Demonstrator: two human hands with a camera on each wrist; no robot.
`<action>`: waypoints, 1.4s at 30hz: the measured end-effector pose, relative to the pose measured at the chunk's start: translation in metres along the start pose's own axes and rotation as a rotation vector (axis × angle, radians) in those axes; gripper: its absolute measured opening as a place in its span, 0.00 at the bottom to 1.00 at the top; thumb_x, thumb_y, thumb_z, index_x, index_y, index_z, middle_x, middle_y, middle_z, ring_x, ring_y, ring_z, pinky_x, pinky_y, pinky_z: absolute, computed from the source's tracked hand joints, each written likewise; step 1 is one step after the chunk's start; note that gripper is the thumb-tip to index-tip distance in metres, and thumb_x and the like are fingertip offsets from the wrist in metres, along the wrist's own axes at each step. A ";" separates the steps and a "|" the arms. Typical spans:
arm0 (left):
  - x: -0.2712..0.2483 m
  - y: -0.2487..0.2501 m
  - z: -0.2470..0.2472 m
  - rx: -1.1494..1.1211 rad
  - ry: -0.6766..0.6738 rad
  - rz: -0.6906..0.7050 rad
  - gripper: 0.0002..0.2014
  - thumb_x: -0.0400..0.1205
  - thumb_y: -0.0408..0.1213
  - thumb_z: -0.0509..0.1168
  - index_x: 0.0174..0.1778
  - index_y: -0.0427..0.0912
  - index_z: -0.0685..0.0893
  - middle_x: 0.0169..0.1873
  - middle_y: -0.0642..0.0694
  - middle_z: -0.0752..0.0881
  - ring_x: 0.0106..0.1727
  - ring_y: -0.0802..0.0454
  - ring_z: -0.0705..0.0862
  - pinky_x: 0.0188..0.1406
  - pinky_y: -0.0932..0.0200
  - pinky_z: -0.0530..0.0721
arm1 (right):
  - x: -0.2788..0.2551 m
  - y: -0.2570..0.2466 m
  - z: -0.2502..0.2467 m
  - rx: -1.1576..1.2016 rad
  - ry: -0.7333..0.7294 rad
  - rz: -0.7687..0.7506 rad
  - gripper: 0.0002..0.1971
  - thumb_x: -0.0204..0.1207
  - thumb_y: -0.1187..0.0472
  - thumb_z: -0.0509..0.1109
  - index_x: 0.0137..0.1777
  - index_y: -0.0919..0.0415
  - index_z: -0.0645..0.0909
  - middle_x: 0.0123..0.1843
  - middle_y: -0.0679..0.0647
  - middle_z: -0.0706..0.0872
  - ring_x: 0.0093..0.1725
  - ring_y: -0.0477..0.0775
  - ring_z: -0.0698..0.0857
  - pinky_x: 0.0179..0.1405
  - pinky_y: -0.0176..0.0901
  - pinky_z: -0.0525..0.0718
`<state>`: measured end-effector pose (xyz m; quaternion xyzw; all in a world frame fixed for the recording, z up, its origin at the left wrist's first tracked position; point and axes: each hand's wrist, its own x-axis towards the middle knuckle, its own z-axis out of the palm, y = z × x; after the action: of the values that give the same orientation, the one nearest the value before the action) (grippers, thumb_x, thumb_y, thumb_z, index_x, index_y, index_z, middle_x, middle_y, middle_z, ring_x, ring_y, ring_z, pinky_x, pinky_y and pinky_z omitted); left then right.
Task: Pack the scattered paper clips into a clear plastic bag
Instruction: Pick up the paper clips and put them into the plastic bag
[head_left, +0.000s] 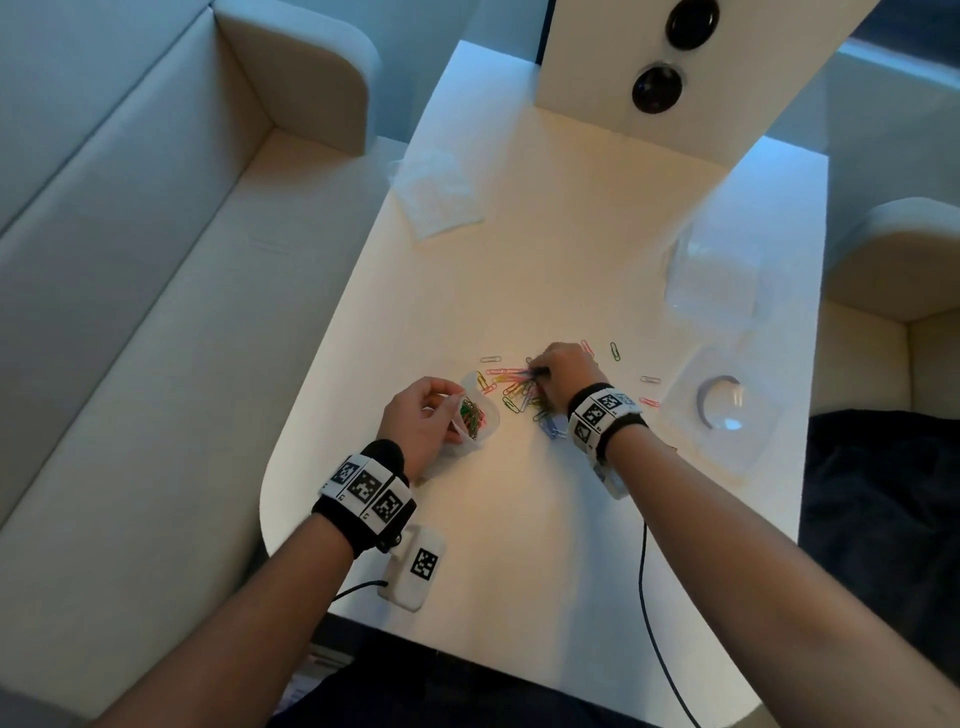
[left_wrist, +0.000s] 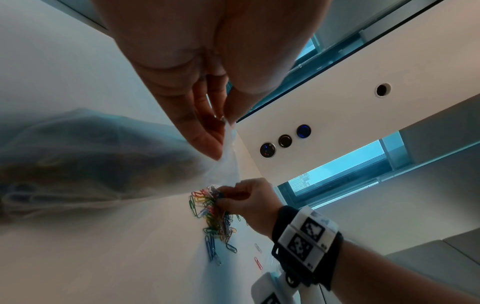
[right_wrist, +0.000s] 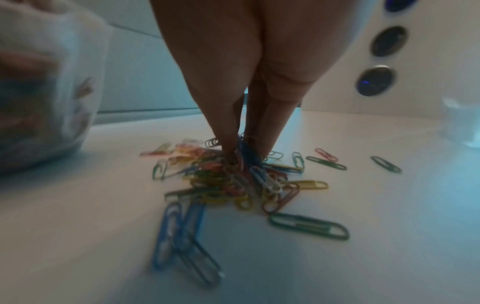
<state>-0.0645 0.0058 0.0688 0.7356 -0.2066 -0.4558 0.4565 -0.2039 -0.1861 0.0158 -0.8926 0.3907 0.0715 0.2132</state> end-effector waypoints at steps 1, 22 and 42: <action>0.000 0.000 0.002 0.008 -0.004 0.000 0.04 0.85 0.33 0.65 0.48 0.44 0.85 0.41 0.45 0.84 0.41 0.45 0.90 0.44 0.43 0.92 | -0.001 0.003 -0.003 0.062 0.024 0.069 0.09 0.79 0.63 0.71 0.54 0.61 0.91 0.52 0.58 0.91 0.50 0.57 0.87 0.59 0.45 0.84; 0.005 0.008 0.026 0.036 -0.037 0.065 0.06 0.84 0.31 0.66 0.45 0.47 0.84 0.37 0.43 0.88 0.36 0.41 0.91 0.47 0.36 0.91 | -0.094 -0.080 0.007 0.794 0.322 0.095 0.07 0.77 0.65 0.72 0.51 0.61 0.90 0.42 0.51 0.92 0.41 0.45 0.89 0.46 0.32 0.86; -0.003 0.004 0.008 0.042 -0.041 0.050 0.05 0.85 0.33 0.65 0.48 0.47 0.85 0.39 0.47 0.87 0.41 0.44 0.93 0.47 0.37 0.91 | -0.016 0.028 -0.041 0.350 0.093 0.376 0.19 0.84 0.62 0.61 0.74 0.59 0.76 0.71 0.60 0.81 0.71 0.60 0.79 0.73 0.47 0.74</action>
<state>-0.0724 0.0020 0.0722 0.7302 -0.2439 -0.4546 0.4480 -0.2369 -0.2107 0.0481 -0.7562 0.5655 -0.0002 0.3290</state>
